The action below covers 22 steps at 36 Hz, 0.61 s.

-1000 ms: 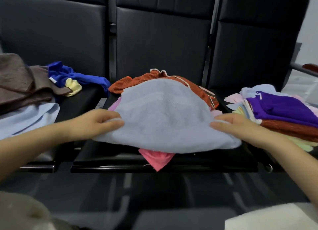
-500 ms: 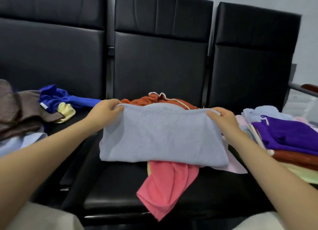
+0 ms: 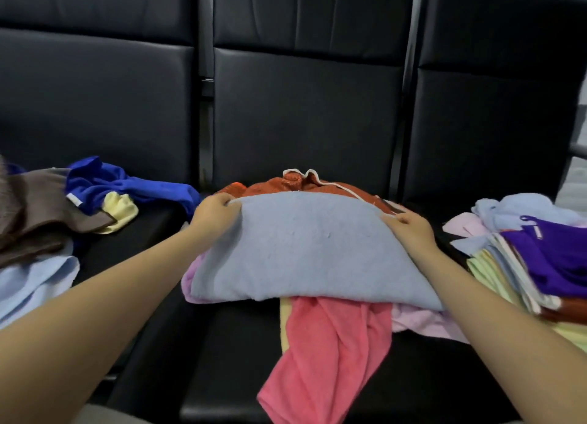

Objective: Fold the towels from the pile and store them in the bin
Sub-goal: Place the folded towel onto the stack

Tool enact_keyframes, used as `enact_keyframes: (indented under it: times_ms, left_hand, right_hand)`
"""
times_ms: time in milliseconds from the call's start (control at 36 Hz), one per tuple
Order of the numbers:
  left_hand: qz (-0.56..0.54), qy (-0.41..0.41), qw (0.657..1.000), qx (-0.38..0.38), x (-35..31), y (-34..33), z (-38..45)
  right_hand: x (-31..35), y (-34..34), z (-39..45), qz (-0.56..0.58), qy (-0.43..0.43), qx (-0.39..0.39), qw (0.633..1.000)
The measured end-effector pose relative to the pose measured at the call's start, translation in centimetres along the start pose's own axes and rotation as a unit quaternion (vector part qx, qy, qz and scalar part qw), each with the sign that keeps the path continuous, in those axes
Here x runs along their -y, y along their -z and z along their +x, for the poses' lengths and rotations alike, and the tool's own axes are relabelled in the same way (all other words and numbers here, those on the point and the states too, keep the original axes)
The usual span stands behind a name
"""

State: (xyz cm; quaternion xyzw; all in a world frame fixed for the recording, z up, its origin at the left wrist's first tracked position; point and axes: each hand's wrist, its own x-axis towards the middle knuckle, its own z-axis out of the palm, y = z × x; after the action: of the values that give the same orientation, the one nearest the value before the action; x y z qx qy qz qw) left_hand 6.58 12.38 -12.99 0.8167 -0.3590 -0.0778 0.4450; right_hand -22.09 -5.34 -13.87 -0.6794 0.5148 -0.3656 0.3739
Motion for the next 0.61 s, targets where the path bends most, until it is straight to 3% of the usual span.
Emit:
enact_keyframes:
  times_ms: [278, 444, 611]
  left_hand:
    - [0.036, 0.080, 0.995, 0.038, 0.5, 0.1, -1.9]
    - [-0.109, 0.158, 0.980, 0.047, 0.7, 0.9, -3.1]
    - [-0.230, 0.224, 0.945, 0.060, -0.5, 1.5, -4.3]
  right_hand:
    - [-0.6, 2.5, -2.4, 0.035, -0.041, 0.066, 0.996]
    - [0.0, 3.5, -3.6, 0.147, -0.016, 0.015, 0.989]
    - [0.3, 4.5, -5.3, 0.217, -0.106, 0.112, 0.964]
